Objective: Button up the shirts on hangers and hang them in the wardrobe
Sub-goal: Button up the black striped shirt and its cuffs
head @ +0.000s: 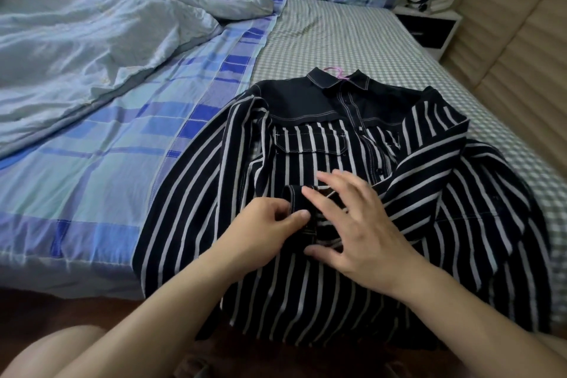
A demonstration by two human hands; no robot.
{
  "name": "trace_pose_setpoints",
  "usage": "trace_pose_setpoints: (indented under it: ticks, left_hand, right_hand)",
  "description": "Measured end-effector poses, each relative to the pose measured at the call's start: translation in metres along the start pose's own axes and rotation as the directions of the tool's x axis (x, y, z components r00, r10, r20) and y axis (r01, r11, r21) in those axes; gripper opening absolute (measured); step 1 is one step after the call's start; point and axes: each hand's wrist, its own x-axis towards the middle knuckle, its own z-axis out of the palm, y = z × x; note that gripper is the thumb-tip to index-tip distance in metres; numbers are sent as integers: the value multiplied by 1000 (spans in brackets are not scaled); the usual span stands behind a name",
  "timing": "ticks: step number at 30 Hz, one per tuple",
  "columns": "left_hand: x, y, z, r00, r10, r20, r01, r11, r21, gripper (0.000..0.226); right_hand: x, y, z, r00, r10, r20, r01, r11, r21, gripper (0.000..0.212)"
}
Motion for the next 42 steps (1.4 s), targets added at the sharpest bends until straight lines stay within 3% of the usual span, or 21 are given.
trace_pose_setpoints:
  ticks: [3, 5, 7, 9, 11, 13, 15, 17, 19, 20, 22, 23, 25, 27, 29, 31, 32, 34, 36, 39, 42]
  left_hand:
    - [-10, 0, -17, 991, 77, -106, -86, 993, -79, 27]
    - [-17, -10, -37, 955, 76, -287, -124, 980, -155, 17]
    - [-21, -33, -62, 884, 51, -465, -91, 994, -65, 11]
    - [-27, -63, -82, 821, 10, -571, 95, 983, 154, 20]
    - [-37, -87, -93, 804, -112, -584, 339, 893, 295, 44]
    - [-51, -97, -95, 795, -217, -567, 468, 813, 346, 57]
    - [-60, -104, -98, 793, -272, -545, 524, 761, 382, 58]
    - [-68, -106, -103, 825, -311, -472, 514, 759, 399, 49]
    - [-77, -100, -110, 856, -367, -365, 467, 851, 240, 39]
    - [-84, -87, -115, 868, -408, -281, 433, 901, 31, 34]
    - [-98, -57, -127, 906, -412, -96, 334, 836, -434, 29]
    - [-104, -38, -133, 931, -360, -54, 273, 788, -552, 30]
    - [-106, -2, -138, 963, -260, -75, 168, 793, -586, 30]
    - [-102, 31, -134, 980, -193, -55, 121, 787, -605, 24]
    - [-95, 58, -122, 987, -161, -13, 109, 721, -684, 26]
    - [-89, 76, -104, 992, -128, -14, 69, 619, -782, 36]
    - [-85, 80, -95, 994, -111, -22, 44, 557, -829, 40]
    - [-78, 86, -75, 998, -58, -33, -5, 428, -904, 41]
    - [-71, 94, -59, 998, 9, -58, -57, 377, -924, 35]
    - [-56, 112, -42, 991, 98, -90, -131, 627, -768, 26]
    - [-28, 109, -30, 960, 191, -204, -249, 916, -314, 55]
  right_hand:
    - [7, 1, 1, 994, 7, 109, 17, 976, -219, 73]
    - [16, 6, 1, 997, -50, 55, 63, 963, -260, 56]
    - [27, 13, -7, 995, -81, 51, 92, 956, -280, 38]
    - [38, 24, -22, 999, -40, 32, 48, 948, -313, 27]
    - [50, 35, -37, 996, 71, -59, -87, 943, -321, 16]
    - [58, 40, -43, 971, 189, -150, -222, 942, -251, 30]
    - [56, 34, -41, 963, 268, -8, -266, 952, -149, 53]
    - [44, 22, -28, 914, 239, 328, -185, 964, -188, 71]
    - [32, 17, -20, 850, 219, 479, -92, 957, -274, 82]
    - [31, 17, -22, 841, 247, 481, -112, 950, -292, 83]
    - [34, 11, -33, 843, 297, 449, -197, 946, -257, 80]
    - [37, 5, -39, 860, 300, 413, -234, 951, -203, 77]
    - [44, -19, -58, 914, 281, 294, -304, 952, 34, 67]
    - [48, -48, -73, 901, 337, 273, -427, 801, 419, 58]
    - [46, -77, -83, 831, 342, 438, -551, 400, 733, 63]
    - [36, -92, -90, 753, 230, 617, -617, -79, 783, 60]
    - [29, -94, -97, 735, 155, 661, -624, -227, 748, 52]
    - [18, -83, -113, 755, 140, 641, -591, -279, 757, 39]
    - [18, -58, -139, 765, 302, 568, -516, -241, 822, 28]
    - [27, -6, -192, 695, 621, 362, -371, -121, 921, 6]
    - [15, 54, -222, 589, 739, 327, -313, -164, 935, 15]
